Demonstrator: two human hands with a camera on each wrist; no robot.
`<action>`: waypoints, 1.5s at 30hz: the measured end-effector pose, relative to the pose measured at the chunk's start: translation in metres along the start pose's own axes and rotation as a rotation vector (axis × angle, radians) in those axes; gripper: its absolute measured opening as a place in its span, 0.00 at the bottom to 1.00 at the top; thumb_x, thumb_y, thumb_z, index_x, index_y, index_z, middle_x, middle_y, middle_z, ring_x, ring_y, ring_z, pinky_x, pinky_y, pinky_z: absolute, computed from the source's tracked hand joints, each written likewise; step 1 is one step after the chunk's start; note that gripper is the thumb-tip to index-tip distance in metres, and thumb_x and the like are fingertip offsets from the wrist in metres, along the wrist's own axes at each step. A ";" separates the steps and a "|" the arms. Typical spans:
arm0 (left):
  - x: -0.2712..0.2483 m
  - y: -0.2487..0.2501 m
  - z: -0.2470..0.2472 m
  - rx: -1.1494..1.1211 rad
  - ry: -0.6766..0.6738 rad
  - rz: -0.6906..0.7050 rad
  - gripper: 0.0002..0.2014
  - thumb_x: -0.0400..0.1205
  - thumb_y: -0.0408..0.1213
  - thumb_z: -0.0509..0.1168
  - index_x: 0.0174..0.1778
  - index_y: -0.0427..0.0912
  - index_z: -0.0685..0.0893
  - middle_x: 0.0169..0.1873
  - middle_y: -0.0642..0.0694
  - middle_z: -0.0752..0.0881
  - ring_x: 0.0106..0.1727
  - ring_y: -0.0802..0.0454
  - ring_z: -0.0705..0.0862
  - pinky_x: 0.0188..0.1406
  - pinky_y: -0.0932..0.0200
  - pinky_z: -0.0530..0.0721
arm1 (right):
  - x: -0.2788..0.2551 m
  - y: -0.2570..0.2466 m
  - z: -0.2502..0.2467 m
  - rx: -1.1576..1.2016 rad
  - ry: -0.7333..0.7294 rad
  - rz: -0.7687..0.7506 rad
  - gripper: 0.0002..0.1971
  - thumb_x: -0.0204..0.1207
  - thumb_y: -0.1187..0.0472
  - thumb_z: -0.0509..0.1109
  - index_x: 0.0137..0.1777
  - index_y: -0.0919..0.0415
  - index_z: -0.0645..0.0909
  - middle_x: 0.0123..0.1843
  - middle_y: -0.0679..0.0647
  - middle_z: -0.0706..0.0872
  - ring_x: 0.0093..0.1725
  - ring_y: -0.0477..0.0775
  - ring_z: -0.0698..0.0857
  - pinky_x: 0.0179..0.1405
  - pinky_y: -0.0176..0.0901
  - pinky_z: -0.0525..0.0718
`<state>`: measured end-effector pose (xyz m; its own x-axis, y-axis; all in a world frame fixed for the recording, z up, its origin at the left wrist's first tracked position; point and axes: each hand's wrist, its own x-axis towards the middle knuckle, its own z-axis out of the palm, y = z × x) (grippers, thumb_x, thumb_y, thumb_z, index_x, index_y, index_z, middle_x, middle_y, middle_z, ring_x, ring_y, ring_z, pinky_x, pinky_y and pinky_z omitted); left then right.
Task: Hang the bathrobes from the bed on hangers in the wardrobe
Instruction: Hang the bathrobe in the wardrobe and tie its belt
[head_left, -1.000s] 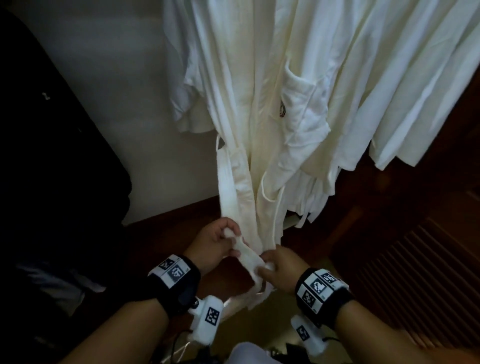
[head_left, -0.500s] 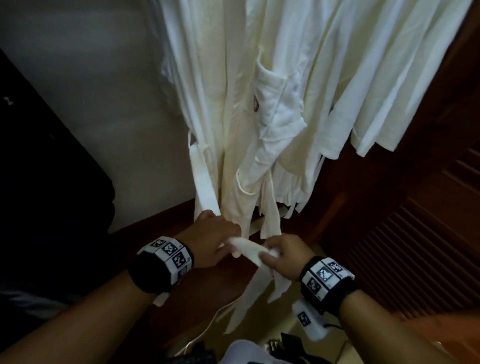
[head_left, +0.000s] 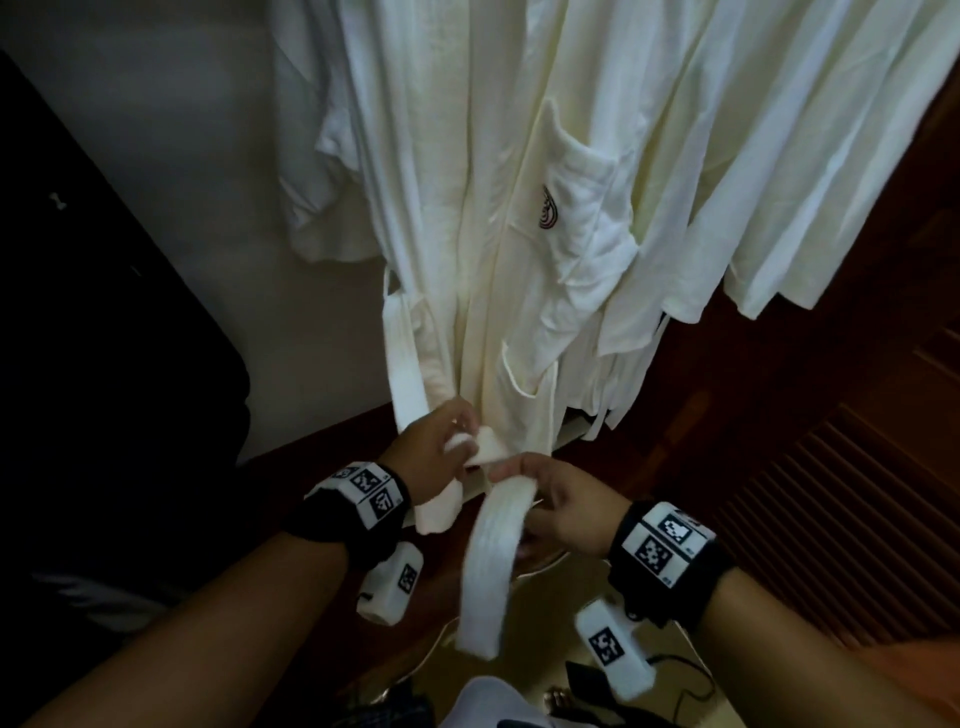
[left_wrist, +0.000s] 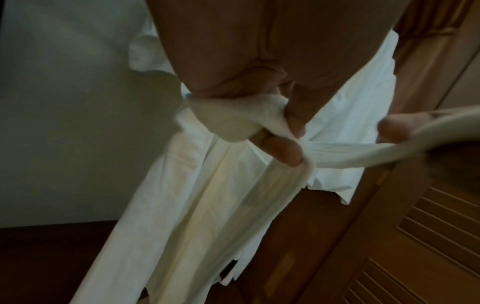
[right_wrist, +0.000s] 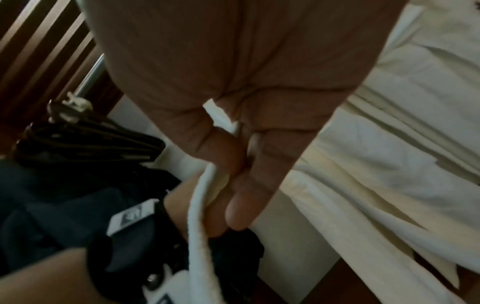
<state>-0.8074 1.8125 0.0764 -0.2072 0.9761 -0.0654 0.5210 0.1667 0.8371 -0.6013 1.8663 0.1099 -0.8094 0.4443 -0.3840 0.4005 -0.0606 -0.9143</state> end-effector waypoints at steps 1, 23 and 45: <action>-0.001 0.000 0.002 -0.012 -0.031 0.029 0.07 0.83 0.36 0.65 0.44 0.55 0.78 0.42 0.47 0.88 0.39 0.50 0.89 0.43 0.52 0.89 | 0.002 -0.002 0.004 -0.054 0.013 -0.007 0.15 0.78 0.71 0.69 0.61 0.56 0.77 0.53 0.65 0.87 0.46 0.62 0.90 0.43 0.52 0.91; -0.033 0.016 0.006 -0.451 -0.045 0.021 0.04 0.81 0.36 0.69 0.48 0.42 0.87 0.37 0.47 0.88 0.38 0.52 0.85 0.40 0.58 0.83 | 0.039 0.029 -0.009 0.351 0.188 -0.074 0.63 0.63 0.51 0.84 0.83 0.36 0.35 0.73 0.55 0.79 0.68 0.50 0.82 0.73 0.49 0.74; -0.050 -0.062 -0.012 0.336 0.099 -0.096 0.10 0.83 0.32 0.63 0.53 0.46 0.87 0.51 0.46 0.88 0.54 0.48 0.84 0.59 0.51 0.82 | -0.019 -0.093 -0.163 -0.943 1.316 -0.283 0.19 0.72 0.65 0.69 0.62 0.56 0.85 0.58 0.64 0.78 0.60 0.67 0.77 0.58 0.52 0.79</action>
<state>-0.8390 1.7521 0.0340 -0.3394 0.9382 -0.0682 0.7349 0.3097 0.6033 -0.5531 2.0085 0.2235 -0.1956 0.7841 0.5890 0.8153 0.4638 -0.3466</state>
